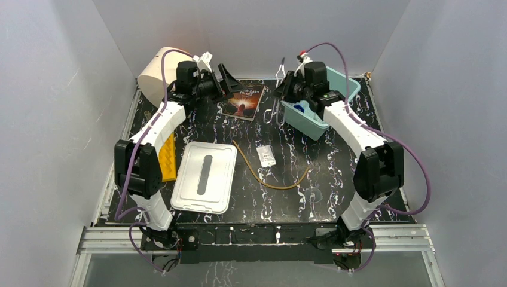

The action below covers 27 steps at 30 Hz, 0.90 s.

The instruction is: Organize the chemistry lab equipment

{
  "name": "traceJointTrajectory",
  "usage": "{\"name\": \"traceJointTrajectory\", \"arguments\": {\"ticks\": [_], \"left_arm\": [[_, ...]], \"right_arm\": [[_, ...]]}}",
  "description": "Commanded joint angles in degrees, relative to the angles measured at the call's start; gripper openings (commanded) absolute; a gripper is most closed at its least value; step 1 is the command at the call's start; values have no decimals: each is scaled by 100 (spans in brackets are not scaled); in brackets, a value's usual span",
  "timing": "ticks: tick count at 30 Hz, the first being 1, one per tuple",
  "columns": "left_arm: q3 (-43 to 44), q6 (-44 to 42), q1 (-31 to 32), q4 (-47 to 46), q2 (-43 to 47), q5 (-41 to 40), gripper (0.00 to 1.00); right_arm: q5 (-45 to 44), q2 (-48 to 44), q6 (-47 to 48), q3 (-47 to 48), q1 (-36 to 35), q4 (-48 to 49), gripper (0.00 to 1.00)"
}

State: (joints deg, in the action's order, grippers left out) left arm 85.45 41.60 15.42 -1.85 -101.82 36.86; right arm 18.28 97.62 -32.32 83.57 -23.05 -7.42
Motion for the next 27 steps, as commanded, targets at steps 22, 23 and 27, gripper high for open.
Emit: {"name": "traceJointTrajectory", "arguments": {"ticks": [22, 23, 27], "left_arm": [[-373, -805, -31, 1178, 402, -439, 93], [-299, -889, -38, 1263, 374, -467, 93], [-119, -1081, -44, 1442, 287, -550, 93]], "right_arm": [[-4467, 1356, 533, 2160, 760, -1325, 0], [-4416, 1423, 466, 2219, 812, -1424, 0], [-4036, 1694, 409, 2290, 993, -1443, 0]]}}
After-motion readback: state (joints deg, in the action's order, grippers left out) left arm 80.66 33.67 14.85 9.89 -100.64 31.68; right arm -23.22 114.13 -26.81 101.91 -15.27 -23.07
